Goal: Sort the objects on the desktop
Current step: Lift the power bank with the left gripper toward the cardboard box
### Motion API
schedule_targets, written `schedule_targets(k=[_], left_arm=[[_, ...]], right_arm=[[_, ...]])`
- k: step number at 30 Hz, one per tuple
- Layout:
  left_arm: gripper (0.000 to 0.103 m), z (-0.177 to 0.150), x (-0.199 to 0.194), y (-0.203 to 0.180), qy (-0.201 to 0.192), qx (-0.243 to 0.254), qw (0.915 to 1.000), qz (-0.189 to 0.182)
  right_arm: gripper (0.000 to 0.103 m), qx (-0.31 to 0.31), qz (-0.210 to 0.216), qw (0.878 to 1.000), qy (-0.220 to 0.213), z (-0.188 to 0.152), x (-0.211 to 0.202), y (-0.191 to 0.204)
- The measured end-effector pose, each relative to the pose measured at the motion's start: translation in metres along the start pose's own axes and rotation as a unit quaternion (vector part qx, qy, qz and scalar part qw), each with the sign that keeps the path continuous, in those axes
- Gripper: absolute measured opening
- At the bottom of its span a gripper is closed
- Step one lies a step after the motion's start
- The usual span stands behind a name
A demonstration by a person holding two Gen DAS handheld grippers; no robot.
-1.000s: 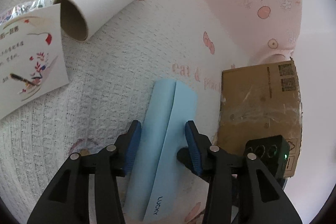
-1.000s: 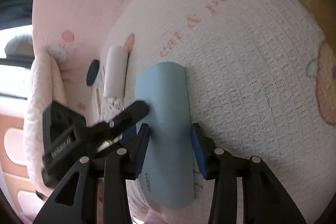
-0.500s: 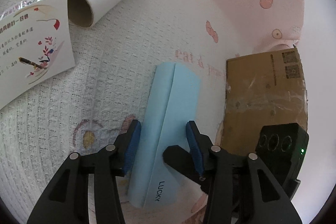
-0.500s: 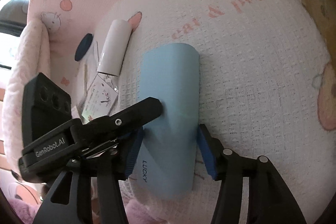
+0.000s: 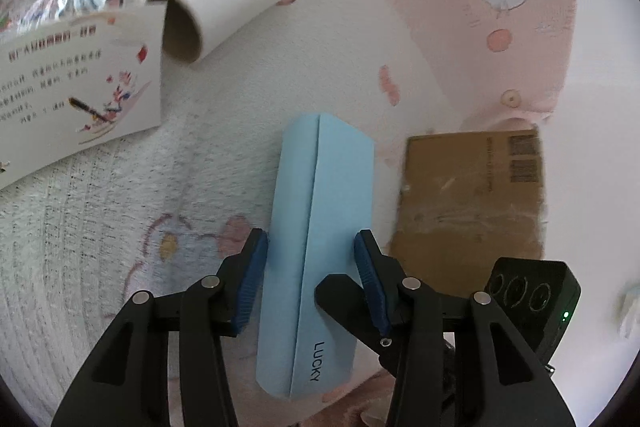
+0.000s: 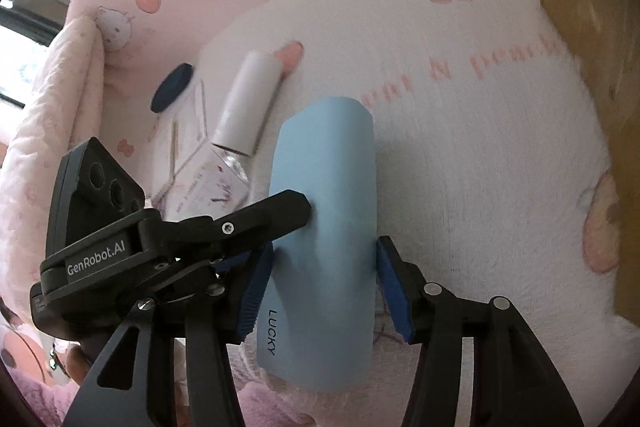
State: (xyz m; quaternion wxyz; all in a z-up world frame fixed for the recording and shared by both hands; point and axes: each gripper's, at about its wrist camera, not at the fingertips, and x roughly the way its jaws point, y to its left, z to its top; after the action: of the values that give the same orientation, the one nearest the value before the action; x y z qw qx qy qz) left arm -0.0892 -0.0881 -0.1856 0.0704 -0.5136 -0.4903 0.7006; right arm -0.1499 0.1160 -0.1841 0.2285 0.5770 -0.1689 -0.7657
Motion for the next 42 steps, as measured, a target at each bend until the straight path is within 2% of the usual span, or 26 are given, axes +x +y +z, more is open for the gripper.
schedule_targets(k=[12, 17, 23, 32, 42], left_arm=[[0.049, -0.003, -0.049, -0.067, -0.054, 0.039, 0.9939, -0.088], [0.049, -0.008, -0.063, -0.093, -0.088, 0.055, 0.9890, -0.106], [0.049, -0.011, -0.063, -0.124, -0.102, 0.076, 0.9850, -0.117], [0.049, -0.022, -0.036, -0.188, -0.097, 0.112, 0.9806, -0.128], [0.049, -0.047, 0.039, -0.274, -0.056, 0.185, 0.9732, -0.124]], right_arm=[[0.050, -0.082, -0.028, 0.992, -0.092, 0.017, -0.091, 0.044], [0.050, -0.098, -0.031, 0.987, -0.121, 0.022, -0.118, 0.054], [0.050, -0.108, -0.034, 0.984, -0.141, 0.029, -0.147, 0.052], [0.050, -0.108, -0.041, 0.978, -0.176, 0.043, -0.202, 0.022], [0.050, -0.060, -0.059, 0.975, -0.208, 0.058, -0.278, -0.054]])
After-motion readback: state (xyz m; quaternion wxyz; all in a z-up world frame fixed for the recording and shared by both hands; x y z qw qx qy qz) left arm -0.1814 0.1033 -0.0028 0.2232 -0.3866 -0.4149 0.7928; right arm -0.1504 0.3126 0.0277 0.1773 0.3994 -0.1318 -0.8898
